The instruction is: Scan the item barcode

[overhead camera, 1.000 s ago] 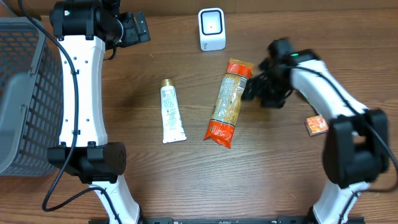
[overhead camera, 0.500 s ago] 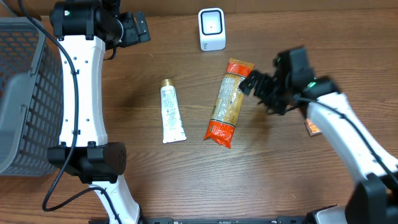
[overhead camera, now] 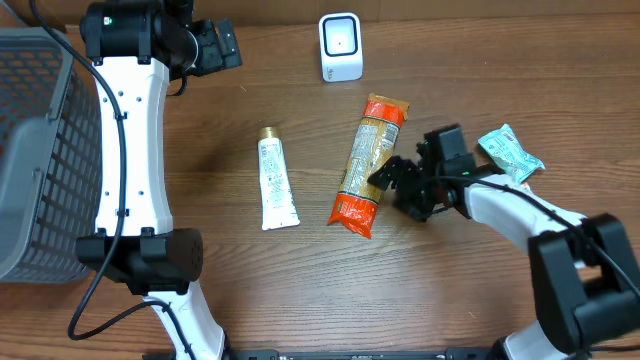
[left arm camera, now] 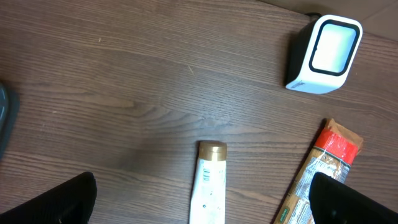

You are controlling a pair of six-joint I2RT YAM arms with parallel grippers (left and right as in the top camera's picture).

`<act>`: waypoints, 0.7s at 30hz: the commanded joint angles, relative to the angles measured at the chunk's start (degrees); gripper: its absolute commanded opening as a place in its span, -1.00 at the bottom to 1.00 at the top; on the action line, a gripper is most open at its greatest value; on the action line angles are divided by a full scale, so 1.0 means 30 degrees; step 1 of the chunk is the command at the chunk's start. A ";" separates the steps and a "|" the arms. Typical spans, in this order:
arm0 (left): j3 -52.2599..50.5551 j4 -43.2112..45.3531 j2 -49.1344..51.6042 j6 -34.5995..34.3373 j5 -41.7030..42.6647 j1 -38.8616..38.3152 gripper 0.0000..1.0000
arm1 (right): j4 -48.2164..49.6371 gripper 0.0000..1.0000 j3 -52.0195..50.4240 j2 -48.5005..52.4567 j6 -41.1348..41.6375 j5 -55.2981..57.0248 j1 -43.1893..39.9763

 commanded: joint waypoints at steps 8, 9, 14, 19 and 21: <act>0.0051 0.0007 0.0036 0.0211 -0.0117 -0.0044 1.00 | 0.1421 0.28 -0.0029 0.1887 0.2739 0.0590 0.1982; 0.0051 0.0015 0.0036 0.0211 -0.0124 -0.0044 1.00 | 0.1406 0.11 -0.0029 0.1887 0.2725 0.0590 0.1982; 0.0051 0.0007 0.0036 0.0219 -0.0117 -0.0044 1.00 | 0.1406 -0.52 -0.0029 0.1887 0.2098 0.0401 0.1982; 0.0051 0.0007 0.0036 0.0211 -0.0117 -0.0044 1.00 | 0.1129 -0.92 0.0590 0.1756 0.0153 -0.0903 0.1763; 0.0051 0.0015 0.0036 0.0211 -0.0124 -0.0044 1.00 | -0.0386 -0.92 0.1472 0.1501 -0.1341 -0.1020 0.1545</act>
